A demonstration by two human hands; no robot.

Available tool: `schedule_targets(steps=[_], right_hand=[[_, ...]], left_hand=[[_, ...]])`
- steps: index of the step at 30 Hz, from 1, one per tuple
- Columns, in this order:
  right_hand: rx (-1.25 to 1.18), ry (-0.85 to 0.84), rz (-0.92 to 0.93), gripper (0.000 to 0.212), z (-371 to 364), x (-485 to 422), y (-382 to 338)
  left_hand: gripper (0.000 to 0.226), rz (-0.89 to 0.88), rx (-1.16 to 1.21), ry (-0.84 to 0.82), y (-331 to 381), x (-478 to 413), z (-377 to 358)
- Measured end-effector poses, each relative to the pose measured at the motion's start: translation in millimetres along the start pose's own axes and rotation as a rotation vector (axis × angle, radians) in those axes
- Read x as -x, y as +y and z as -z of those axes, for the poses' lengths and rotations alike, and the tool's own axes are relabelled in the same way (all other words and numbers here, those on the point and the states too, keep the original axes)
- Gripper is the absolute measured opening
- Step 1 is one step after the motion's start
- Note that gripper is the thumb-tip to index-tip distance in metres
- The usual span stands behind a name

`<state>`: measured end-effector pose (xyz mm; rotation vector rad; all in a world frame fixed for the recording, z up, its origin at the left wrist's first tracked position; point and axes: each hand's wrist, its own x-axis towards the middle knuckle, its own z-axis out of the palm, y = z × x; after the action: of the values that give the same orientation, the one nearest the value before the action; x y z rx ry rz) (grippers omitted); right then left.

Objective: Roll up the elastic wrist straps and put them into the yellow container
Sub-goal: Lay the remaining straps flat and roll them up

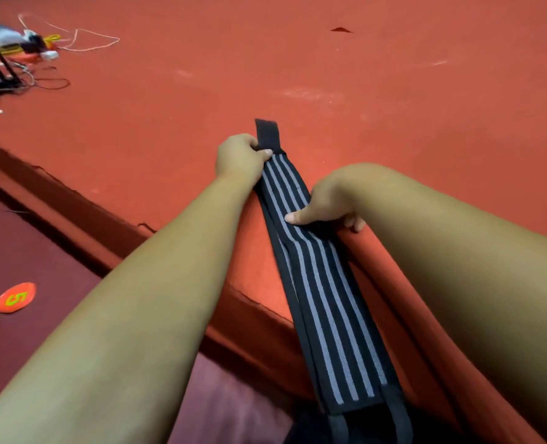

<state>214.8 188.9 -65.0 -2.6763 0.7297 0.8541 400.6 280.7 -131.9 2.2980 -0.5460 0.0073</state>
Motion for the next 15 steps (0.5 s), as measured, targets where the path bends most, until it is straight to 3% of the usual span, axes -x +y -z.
schedule_targets(steps=[2, 5, 10, 15], right_hand=[[0.073, -0.070, -0.006, 0.084, 10, 2, -10], [0.168, -0.023, 0.039, 0.062, 15, -5, -18], [0.252, -0.045, 0.050, 0.080, 20, -2, -22], [0.124, -0.037, 0.080, 0.064, 17, -13, -22]], left_hand=[[0.021, 0.074, 0.010, -0.045, -12, -4, -10], [0.026, 0.114, 0.009, 0.029, -22, -8, -21], [0.020, 0.154, 0.039, 0.100, -23, -11, -22], [0.020, 0.230, 0.090, 0.077, -20, -11, -18]])
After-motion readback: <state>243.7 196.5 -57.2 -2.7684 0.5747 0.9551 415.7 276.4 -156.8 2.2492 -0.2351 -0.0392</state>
